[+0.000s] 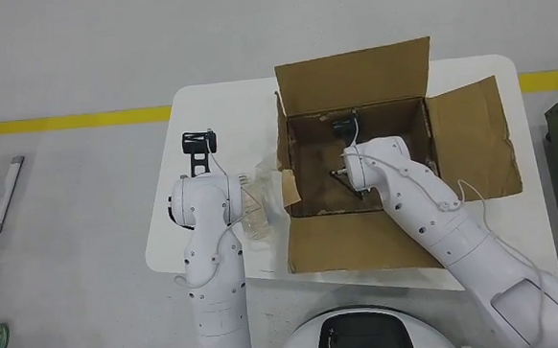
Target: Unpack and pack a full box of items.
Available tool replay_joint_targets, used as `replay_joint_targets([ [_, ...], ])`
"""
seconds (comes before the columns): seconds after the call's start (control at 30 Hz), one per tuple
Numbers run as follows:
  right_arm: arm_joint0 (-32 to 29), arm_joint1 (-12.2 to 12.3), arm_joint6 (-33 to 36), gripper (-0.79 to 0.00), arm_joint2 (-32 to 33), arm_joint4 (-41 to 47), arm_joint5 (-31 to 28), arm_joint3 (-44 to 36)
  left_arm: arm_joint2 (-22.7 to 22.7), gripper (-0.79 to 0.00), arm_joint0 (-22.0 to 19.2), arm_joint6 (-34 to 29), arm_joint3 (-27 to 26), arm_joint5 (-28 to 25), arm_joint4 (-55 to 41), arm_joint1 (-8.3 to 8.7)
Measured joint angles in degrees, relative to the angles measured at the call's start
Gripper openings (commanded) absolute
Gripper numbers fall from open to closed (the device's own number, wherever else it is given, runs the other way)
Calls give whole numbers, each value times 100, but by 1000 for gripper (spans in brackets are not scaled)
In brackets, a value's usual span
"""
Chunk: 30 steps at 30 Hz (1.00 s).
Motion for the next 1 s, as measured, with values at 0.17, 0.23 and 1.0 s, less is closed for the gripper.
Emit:
replay_joint_targets([
  [0.17, -193, 33, 2, -785, 73, -210, -176, -471, 0, 0, 0, 0, 0, 0, 0, 0],
  [0.23, -321, 66, 43, -785, 118, -395, -296, -781, 0, 0, 0, 0, 0, 0, 0, 0],
  [1.0, -1881, 349, 324, -785, 1323, -1063, -1123, -4603, 0, 0, 0, 0, 0, 0, 0, 0],
])
